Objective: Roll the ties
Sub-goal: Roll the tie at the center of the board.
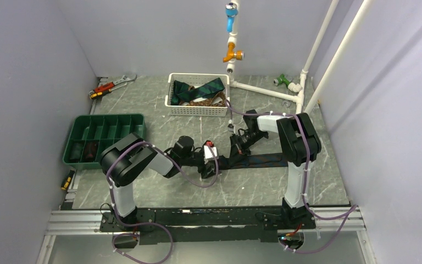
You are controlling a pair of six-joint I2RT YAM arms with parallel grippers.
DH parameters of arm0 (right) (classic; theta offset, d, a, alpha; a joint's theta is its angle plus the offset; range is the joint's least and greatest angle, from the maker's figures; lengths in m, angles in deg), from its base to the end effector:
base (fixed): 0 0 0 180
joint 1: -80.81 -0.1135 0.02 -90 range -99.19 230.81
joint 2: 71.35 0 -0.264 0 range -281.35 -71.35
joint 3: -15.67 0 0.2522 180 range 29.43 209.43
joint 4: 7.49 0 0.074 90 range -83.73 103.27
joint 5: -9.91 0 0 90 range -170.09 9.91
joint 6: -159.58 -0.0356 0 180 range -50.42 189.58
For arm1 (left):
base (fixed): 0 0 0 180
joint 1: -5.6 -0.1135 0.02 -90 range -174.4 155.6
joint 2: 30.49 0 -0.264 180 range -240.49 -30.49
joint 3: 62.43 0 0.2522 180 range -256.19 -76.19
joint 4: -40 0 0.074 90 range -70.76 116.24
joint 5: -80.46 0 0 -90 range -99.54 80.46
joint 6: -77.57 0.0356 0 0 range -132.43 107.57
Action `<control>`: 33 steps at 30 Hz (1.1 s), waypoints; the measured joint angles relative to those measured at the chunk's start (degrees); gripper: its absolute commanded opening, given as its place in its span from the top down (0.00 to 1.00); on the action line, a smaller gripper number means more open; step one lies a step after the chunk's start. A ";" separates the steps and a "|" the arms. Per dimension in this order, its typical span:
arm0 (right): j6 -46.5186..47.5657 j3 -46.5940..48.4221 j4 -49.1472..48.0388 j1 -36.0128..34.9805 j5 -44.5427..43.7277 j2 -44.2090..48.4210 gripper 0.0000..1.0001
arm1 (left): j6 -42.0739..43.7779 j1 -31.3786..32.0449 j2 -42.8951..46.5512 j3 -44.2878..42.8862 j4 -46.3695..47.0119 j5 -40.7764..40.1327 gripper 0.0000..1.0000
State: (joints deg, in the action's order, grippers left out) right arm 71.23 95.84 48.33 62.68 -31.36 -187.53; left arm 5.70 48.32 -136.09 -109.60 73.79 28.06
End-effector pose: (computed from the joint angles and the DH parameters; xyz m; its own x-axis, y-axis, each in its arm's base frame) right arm 0.3123 0.1304 0.1047 -0.9442 -0.3292 0.0103 -0.2097 0.6251 0.7518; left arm 0.2174 -0.2303 0.1103 0.0030 0.3329 -0.9430 0.9933 0.1076 0.0411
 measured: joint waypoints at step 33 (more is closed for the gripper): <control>1.18 -1.33 0.66 0.79 -3.52 4.15 0.70 | 2.86 5.42 -4.37 -10.12 -7.61 -5.29 0.55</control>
State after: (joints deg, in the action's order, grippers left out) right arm 72.41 94.51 48.99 63.47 -34.88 -183.37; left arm 8.56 53.74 -140.46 -119.72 66.19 22.77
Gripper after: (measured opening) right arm 0.145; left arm 0.486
